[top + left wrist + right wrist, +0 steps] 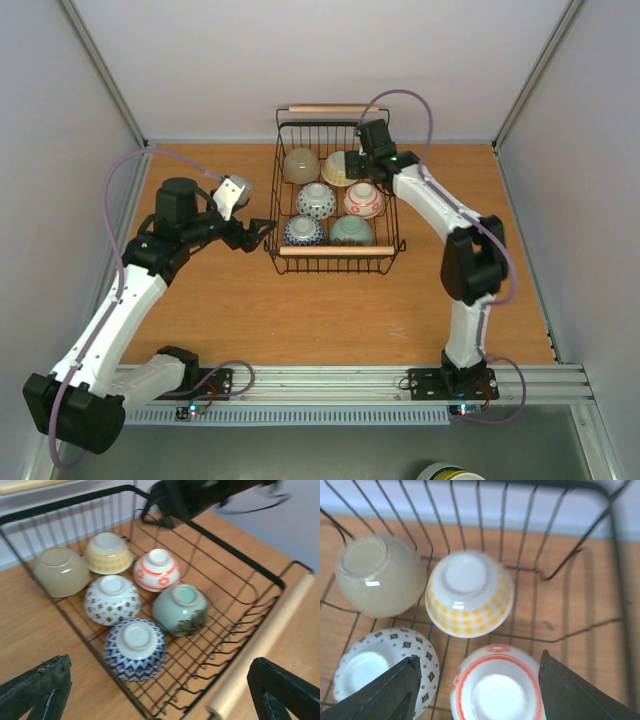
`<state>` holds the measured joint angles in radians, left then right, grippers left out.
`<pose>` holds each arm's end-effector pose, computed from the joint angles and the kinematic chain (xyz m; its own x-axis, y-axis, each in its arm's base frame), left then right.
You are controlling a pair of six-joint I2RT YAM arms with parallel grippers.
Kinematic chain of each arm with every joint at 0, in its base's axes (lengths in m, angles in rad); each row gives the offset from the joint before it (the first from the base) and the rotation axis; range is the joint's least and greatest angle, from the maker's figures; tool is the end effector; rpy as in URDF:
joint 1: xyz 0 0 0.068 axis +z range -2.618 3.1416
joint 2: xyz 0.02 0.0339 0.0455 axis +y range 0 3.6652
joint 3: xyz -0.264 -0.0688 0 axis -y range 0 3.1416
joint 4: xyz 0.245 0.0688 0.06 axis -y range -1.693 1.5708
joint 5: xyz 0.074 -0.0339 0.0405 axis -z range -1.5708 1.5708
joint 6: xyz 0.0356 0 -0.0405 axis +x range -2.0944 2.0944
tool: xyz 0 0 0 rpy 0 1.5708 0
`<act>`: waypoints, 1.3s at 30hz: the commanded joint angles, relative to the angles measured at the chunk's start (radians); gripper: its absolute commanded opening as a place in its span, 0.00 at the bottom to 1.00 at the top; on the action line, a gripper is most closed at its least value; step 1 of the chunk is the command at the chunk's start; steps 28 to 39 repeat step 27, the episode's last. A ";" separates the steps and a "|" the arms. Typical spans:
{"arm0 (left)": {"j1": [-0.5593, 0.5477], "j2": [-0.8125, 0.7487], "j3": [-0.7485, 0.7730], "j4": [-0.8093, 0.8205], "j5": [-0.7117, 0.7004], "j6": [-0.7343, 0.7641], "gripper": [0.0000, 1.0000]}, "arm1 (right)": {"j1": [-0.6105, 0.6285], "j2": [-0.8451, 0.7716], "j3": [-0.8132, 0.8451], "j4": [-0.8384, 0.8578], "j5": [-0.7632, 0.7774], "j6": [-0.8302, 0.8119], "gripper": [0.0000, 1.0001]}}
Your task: Load the bowls into the dish rack
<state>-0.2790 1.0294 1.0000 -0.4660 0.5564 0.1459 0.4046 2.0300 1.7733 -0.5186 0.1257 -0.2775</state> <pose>0.2085 -0.0793 0.3430 -0.3532 0.2296 -0.9069 0.7397 0.6620 -0.1205 0.4313 0.1798 0.2695 -0.5344 -0.5245 -0.6628 -0.4727 0.8355 -0.2801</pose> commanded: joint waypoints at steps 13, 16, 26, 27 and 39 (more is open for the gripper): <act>0.124 -0.048 0.069 0.029 -0.345 0.016 0.99 | 0.025 -0.764 -0.603 -0.087 0.428 0.329 0.72; 0.138 -0.082 0.062 0.000 -0.387 0.021 0.99 | 0.070 -0.911 -0.752 -0.130 0.466 0.351 0.71; 0.150 -0.318 -0.122 0.033 -0.333 0.010 0.99 | 0.155 -1.302 -0.965 -0.347 0.460 0.413 0.69; 0.151 -0.331 -0.128 0.034 -0.336 0.009 0.99 | 0.157 -1.322 -0.971 -0.351 0.451 0.421 0.70; 0.151 -0.331 -0.128 0.034 -0.336 0.009 0.99 | 0.157 -1.322 -0.971 -0.351 0.451 0.421 0.70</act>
